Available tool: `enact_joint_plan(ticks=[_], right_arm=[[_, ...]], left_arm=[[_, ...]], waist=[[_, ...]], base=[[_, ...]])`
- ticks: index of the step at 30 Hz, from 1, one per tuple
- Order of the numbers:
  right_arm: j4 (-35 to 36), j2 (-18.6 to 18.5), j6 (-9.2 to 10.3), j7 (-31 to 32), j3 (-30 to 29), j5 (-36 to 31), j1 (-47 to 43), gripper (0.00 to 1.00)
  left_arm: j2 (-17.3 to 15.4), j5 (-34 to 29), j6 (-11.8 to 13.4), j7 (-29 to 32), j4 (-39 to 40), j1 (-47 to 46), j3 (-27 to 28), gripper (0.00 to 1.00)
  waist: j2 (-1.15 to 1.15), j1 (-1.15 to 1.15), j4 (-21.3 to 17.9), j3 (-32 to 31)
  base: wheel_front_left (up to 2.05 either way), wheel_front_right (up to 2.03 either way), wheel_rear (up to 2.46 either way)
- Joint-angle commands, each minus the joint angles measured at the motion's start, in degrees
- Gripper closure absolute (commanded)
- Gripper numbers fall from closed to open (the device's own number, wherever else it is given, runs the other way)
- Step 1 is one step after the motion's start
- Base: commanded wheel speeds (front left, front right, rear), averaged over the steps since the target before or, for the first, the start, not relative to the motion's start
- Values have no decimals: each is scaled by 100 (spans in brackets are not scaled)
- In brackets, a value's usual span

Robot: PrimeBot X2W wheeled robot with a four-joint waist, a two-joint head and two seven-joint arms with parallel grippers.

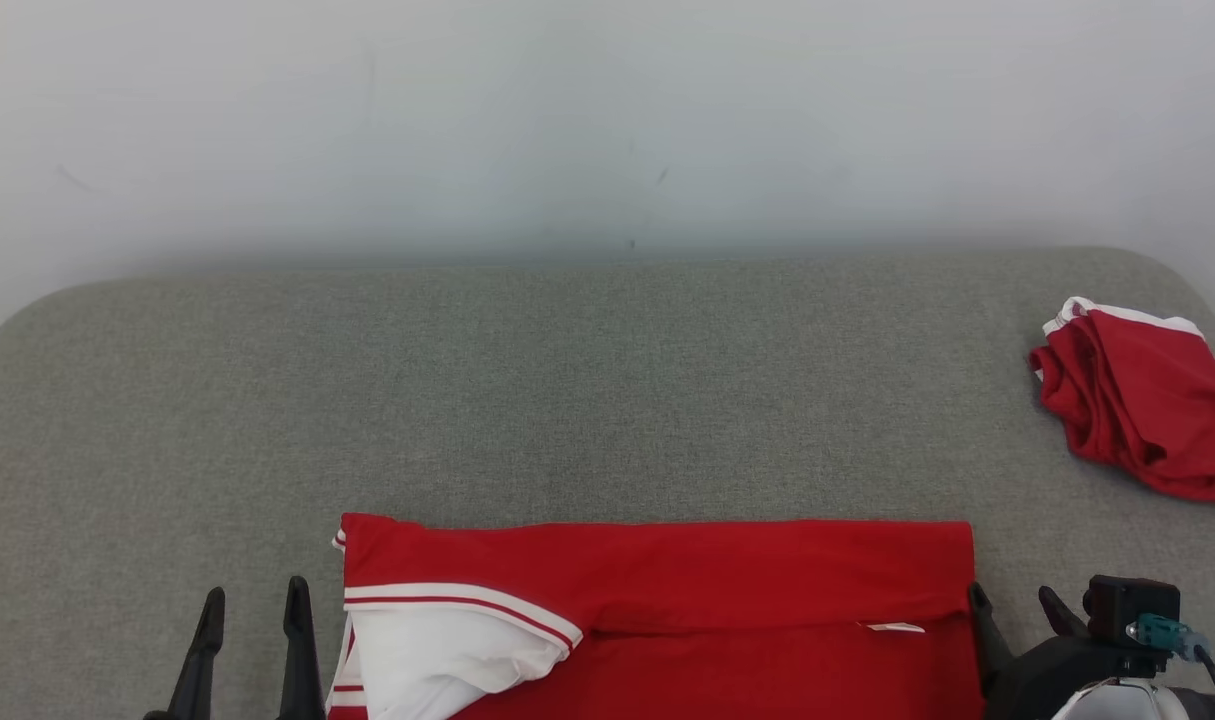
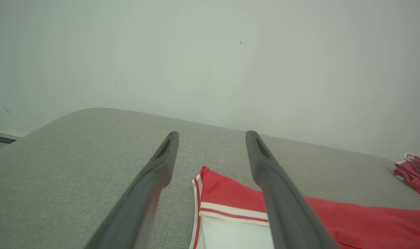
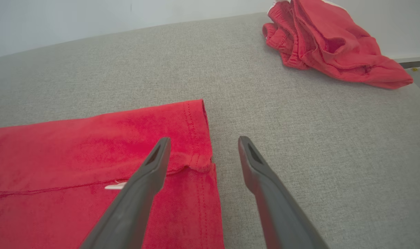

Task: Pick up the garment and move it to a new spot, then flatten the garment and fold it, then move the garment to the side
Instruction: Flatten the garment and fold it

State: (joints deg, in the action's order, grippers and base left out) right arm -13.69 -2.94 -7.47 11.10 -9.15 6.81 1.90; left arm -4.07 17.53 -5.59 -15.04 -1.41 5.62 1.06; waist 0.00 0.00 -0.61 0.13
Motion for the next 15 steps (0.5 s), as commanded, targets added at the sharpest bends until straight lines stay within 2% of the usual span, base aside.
enact_joint_plan(ticks=[1, 6, 15], right_arm=[[-38, -1, 0, 145, -70, -96, 95, 0], [-335, 3, 0, 638, -288, -193, 314, 0], [-972, 7, 0, 768, -405, -214, 582, 0]], left_arm=[[22, -46, -38, -19, -7, -15, 31, 0], [65, -112, -87, -19, -30, -55, 10, 0], [101, -133, -142, -19, -82, -108, 14, 0]], waist=[[0, 0, 4, 22], [0, 0, 62, 93], [0, 0, 195, 256]], base=[[0, 0, 0], [0, 0, 0], [0, 0, 0]])
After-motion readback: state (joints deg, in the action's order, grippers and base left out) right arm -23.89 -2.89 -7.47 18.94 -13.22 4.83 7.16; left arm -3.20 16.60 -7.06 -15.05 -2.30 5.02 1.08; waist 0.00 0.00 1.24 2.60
